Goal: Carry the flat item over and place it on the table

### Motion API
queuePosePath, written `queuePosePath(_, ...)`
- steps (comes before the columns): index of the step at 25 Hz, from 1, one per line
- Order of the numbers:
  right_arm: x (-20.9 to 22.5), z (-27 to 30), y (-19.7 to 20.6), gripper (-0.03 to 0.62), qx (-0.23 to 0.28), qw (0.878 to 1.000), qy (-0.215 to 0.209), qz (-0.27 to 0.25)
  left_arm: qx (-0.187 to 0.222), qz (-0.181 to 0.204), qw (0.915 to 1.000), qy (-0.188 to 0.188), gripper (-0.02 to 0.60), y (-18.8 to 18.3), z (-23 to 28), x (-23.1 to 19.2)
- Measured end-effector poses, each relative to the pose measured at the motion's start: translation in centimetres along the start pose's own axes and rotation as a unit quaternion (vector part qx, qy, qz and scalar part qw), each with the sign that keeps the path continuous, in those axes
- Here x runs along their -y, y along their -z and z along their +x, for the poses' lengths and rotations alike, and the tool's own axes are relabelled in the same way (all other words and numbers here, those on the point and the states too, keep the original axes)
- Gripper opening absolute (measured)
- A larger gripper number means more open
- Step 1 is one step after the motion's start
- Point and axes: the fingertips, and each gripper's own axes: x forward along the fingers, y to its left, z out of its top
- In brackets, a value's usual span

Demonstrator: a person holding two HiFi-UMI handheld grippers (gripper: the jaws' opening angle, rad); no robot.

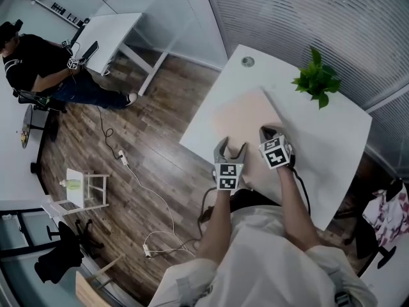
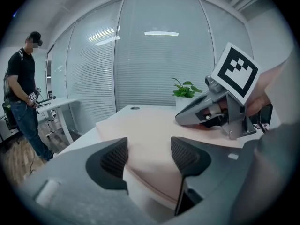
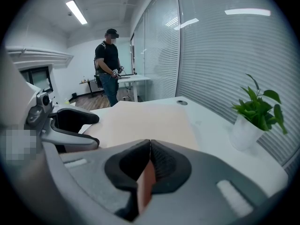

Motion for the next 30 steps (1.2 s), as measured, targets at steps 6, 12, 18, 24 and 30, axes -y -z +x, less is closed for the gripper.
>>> queuePosePath(6, -0.8, -1.2, 0.6, 0.002, 0.010, 0.998, -0.053, 0.028, 0.005, 0.001, 1.0000, 0.000, 0.302, -0.1, -0.2, 0.0)
queuePosePath(12, -1.4, -2.5, 2.8, 0.003, -0.031, 0.997, -0.077, 0.005, -0.009, -0.001, 1.0000, -0.003, 0.302, 0.0, -0.2, -0.1)
queuePosePath(18, -0.8, -3.7, 2.8, 0.002, -0.009, 0.997, -0.072, 0.042, -0.027, -0.014, 0.9994, -0.014, 0.302, -0.6, 1.0, -0.8)
queuePosePath(24, 0.2, -4.8, 3.1, 0.002, 0.003, 0.996, -0.066, 0.062, -0.028, -0.037, 0.9987, -0.020, 0.301, -1.6, 2.1, -1.4)
queuePosePath(30, 2.7, -6.1, 0.8, 0.002, 0.053, 0.994, -0.038, 0.089, 0.038, -0.074, 0.9965, -0.012, 0.299, -5.6, -0.2, -2.2)
